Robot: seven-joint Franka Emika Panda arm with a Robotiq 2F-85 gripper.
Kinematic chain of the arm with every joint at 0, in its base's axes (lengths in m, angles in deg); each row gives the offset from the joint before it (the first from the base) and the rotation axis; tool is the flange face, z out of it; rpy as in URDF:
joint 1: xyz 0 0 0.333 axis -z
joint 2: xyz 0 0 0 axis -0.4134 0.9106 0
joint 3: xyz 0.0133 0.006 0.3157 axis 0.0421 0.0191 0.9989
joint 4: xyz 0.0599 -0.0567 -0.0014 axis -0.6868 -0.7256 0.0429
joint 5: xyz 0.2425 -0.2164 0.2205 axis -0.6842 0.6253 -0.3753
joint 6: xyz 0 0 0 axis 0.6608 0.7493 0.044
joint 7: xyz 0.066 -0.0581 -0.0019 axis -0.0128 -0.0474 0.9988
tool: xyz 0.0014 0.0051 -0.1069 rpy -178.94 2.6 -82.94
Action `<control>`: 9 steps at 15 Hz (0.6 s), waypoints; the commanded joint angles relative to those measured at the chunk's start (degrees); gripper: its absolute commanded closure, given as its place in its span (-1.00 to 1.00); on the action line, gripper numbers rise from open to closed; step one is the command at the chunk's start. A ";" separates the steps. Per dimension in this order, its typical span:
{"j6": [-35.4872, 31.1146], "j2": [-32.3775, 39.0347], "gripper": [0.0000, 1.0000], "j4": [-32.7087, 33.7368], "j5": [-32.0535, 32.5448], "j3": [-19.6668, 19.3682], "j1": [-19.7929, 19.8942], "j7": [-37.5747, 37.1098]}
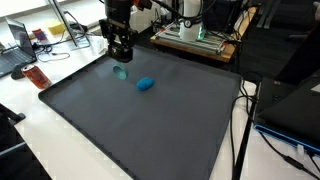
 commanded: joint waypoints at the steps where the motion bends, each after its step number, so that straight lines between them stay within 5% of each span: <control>1: 3.02 2.97 0.43 4.23 5.61 -1.47 -1.20 -6.96; 9: 12.48 8.84 0.43 10.08 10.11 -3.11 -4.44 -18.46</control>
